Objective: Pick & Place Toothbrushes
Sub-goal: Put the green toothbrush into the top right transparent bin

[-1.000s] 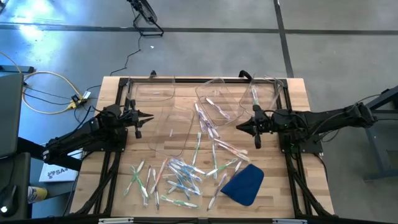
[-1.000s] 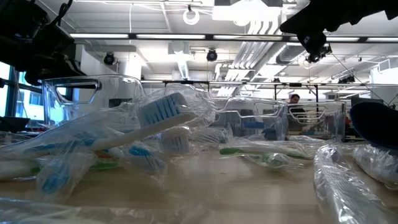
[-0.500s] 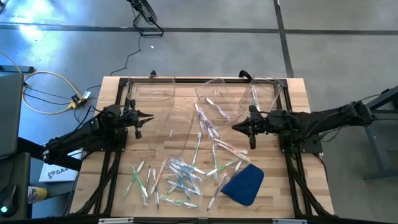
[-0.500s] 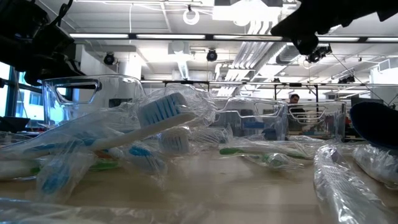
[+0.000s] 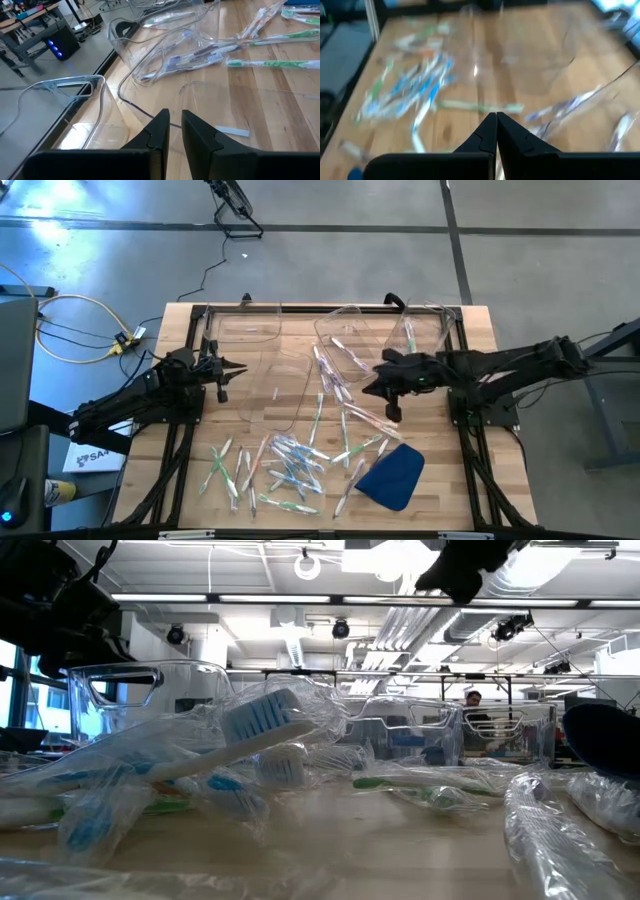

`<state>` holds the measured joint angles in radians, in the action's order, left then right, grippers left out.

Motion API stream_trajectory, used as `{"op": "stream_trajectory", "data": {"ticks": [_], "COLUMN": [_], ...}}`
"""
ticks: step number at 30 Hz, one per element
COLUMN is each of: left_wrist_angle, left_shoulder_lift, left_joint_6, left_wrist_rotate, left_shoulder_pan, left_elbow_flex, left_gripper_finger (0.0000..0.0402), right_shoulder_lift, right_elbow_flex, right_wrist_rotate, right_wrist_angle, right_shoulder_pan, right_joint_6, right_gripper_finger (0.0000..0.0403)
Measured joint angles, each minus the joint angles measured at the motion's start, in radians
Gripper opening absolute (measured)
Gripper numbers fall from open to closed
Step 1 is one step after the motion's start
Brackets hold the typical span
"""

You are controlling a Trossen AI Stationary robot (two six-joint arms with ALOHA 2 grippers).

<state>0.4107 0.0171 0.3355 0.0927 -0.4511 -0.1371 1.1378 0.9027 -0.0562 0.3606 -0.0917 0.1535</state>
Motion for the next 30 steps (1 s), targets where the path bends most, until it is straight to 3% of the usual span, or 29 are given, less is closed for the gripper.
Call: {"op": "stream_trajectory", "data": {"ticks": [14,24,30], "left_wrist_angle": [0.01,0.011,0.011], "left_shoulder_lift": [0.0,0.0,0.0], "left_joint_6": [0.0,0.026,0.027], "left_wrist_rotate": [0.001,0.0,0.0], "left_shoulder_pan": [0.0,0.0,0.0], "left_elbow_flex": [0.0,0.0,0.0], "left_gripper_finger": [0.0046,0.0046,0.0046], "right_shoulder_lift": [0.218,0.33,0.357], "right_elbow_flex": [0.005,0.005,0.005], "right_wrist_rotate": [0.278,0.321,0.221], "right_wrist_angle": [0.071,0.07,0.061], "right_shoulder_pan": [-0.001,-0.092,-0.139], "right_joint_6": [0.033,-0.068,0.023], "right_gripper_finger": [0.0003,0.0003,0.0003]}}
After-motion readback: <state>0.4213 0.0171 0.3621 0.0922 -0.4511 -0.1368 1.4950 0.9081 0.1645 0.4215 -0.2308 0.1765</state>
